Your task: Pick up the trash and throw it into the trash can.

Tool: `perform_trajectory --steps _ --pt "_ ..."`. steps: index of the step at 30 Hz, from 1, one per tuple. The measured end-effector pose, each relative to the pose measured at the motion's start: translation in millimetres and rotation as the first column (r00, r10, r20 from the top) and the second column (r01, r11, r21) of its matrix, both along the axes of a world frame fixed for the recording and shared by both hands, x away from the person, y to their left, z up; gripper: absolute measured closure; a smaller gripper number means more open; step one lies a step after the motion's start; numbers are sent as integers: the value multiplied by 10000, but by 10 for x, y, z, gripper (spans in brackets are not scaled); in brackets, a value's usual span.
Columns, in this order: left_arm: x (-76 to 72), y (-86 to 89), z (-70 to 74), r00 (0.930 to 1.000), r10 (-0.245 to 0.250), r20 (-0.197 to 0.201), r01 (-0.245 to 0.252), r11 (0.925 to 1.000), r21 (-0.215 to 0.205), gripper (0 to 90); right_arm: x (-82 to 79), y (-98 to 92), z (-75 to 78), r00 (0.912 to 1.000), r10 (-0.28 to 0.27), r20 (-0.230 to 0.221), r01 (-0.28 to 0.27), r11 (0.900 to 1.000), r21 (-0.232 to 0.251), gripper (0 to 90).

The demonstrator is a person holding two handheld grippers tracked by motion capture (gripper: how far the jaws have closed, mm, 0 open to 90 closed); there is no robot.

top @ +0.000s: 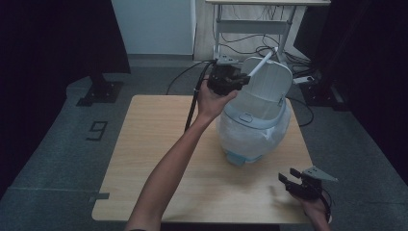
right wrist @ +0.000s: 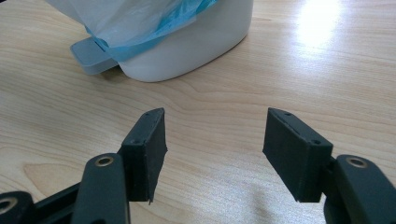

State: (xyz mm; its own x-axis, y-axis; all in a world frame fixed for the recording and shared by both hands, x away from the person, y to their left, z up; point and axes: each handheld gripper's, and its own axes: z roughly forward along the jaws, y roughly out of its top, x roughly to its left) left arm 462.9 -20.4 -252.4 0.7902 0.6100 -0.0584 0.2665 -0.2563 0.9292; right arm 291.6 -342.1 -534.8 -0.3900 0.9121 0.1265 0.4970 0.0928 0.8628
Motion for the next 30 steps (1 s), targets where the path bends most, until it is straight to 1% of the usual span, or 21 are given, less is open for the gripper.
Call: perform_trajectory --steps 5,12,16,26,30 --pt "66 -82 10 10000 5 -64 -4 10000 45 802 -14 -4 13 10000 -19 50 19 10000 36 386" --pt "101 -204 42 10000 -84 3 84 9998 160 801 -20 9 9 10000 41 38 -41 10000 21 386" --pt "119 -242 43 10000 -92 -18 92 9998 178 801 -23 -1 7 10000 8 30 -8 10000 48 386" --pt "163 -332 -30 9999 -81 -121 86 9993 362 800 -26 -5 5 10000 -18 29 18 10000 30 386" --pt "205 -374 -71 9996 -74 -269 86 9989 470 799 -30 -7 8 10000 -41 32 41 10000 53 387"
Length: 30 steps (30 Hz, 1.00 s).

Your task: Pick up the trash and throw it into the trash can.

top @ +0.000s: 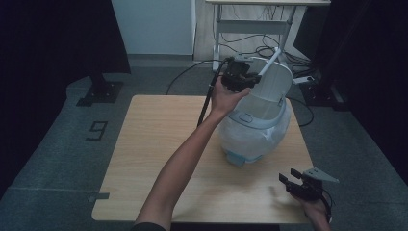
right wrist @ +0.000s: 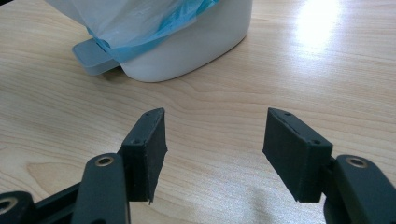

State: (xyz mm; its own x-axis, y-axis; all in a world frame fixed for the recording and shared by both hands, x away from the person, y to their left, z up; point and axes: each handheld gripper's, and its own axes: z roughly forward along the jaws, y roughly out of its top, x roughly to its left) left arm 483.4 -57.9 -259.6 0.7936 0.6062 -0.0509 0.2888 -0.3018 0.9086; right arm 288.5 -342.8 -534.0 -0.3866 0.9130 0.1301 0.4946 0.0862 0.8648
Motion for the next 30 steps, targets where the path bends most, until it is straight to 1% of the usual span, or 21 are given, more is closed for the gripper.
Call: perform_trajectory --steps 3,8,11,18,22,25,26,27,28,30 --pt "24 -8 -8 9999 -39 -122 36 9998 -186 798 -3 -2 1 10000 -7 12 7 10000 18 387" --pt "41 -14 10 9999 -1 -103 -1 9999 -126 798 0 -7 -3 10000 -24 10 24 10000 7 387" --pt "57 -11 36 9999 12 -136 -15 9998 -190 798 -1 -7 -2 10000 -19 2 19 10000 -7 387" --pt "81 -76 109 10000 70 -5 -70 9998 -185 798 -6 -12 1 10000 -17 9 17 10000 14 387" --pt "107 -136 100 9999 107 5 -107 9998 -184 797 -5 -21 0 10000 -32 4 32 10000 16 387" --pt "120 -161 78 9997 250 73 -249 9996 -149 785 -6 -29 2 10000 -50 3 50 10000 54 388" --pt "125 -162 71 9996 274 82 -272 9995 -187 735 -8 -30 3 10000 -58 4 58 10000 68 388" --pt "128 -164 66 9993 376 7 -376 9992 -166 677 -8 -31 4 10000 -58 7 58 10000 67 388" --pt "130 -163 61 9988 496 -62 -496 9987 -62 554 -8 -31 3 10000 -52 9 52 10000 63 388" --pt "114 -134 56 9981 621 19 -621 9981 29 472 -7 -29 -1 10000 -35 6 35 10000 46 389"
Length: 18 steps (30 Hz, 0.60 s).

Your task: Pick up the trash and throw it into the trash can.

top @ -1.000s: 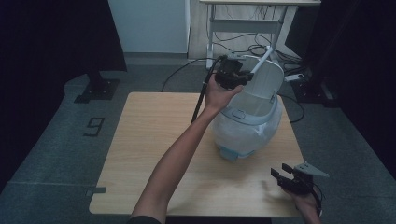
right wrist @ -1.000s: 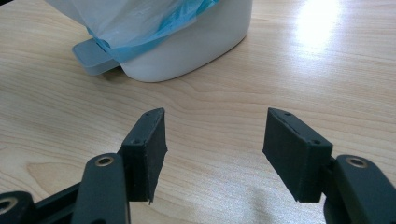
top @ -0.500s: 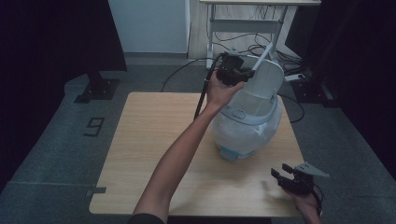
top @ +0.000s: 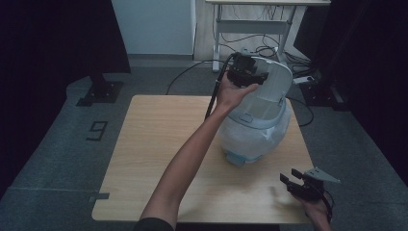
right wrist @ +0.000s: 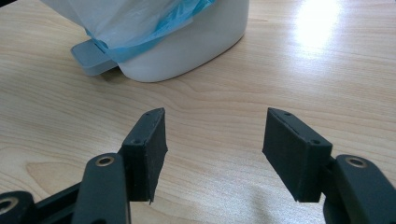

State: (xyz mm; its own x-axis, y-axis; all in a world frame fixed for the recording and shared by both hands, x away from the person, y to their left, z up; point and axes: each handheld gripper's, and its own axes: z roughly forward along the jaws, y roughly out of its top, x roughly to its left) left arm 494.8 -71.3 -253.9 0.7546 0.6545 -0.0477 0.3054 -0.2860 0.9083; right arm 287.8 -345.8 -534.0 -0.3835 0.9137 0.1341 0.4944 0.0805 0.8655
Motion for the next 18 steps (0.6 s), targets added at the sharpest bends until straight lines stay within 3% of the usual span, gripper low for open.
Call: perform_trajectory --steps 4,9,18 --pt "-78 171 1 9996 -266 17 266 9996 -121 360 4 18 -4 10000 52 -12 -52 10000 -60 389" --pt "-221 436 -20 9978 -649 123 652 9974 -298 285 9 33 -4 10000 49 -18 -49 10000 -67 388" --pt "-545 1014 -247 9977 -681 48 682 9971 -335 232 14 41 42 9999 -89 134 89 10000 36 382"
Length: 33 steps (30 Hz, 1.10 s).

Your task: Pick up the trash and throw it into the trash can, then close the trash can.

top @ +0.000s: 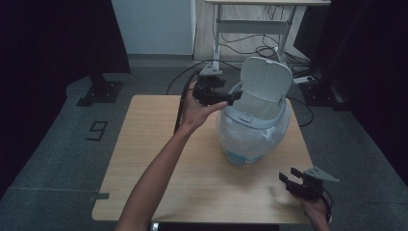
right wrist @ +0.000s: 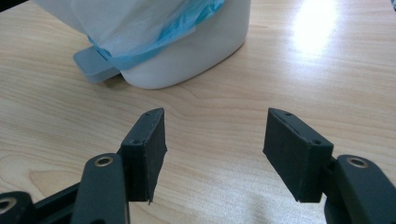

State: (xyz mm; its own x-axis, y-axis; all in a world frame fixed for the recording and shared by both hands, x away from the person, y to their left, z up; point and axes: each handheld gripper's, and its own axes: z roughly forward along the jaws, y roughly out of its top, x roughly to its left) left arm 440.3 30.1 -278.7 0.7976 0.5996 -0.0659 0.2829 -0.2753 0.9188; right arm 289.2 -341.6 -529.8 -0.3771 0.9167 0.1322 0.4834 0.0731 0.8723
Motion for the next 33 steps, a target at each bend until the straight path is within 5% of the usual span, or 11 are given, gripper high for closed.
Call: perform_trajectory --steps 15,23,28,33 --pt "-529 728 -601 9993 282 -247 -287 9994 -195 223 31 -52 109 9995 -118 281 111 9997 235 374" --pt "-748 1039 -1040 9950 663 -752 -671 9977 -87 225 70 -88 225 9983 -138 567 118 9993 357 364" --pt "-818 1166 -1255 9904 850 -1086 -851 9964 35 226 134 -124 386 9965 -150 825 112 9988 472 349" --pt "-861 1233 -1381 9882 823 -1295 -825 9966 35 227 225 -134 712 9899 -29 1415 -32 9991 424 335"
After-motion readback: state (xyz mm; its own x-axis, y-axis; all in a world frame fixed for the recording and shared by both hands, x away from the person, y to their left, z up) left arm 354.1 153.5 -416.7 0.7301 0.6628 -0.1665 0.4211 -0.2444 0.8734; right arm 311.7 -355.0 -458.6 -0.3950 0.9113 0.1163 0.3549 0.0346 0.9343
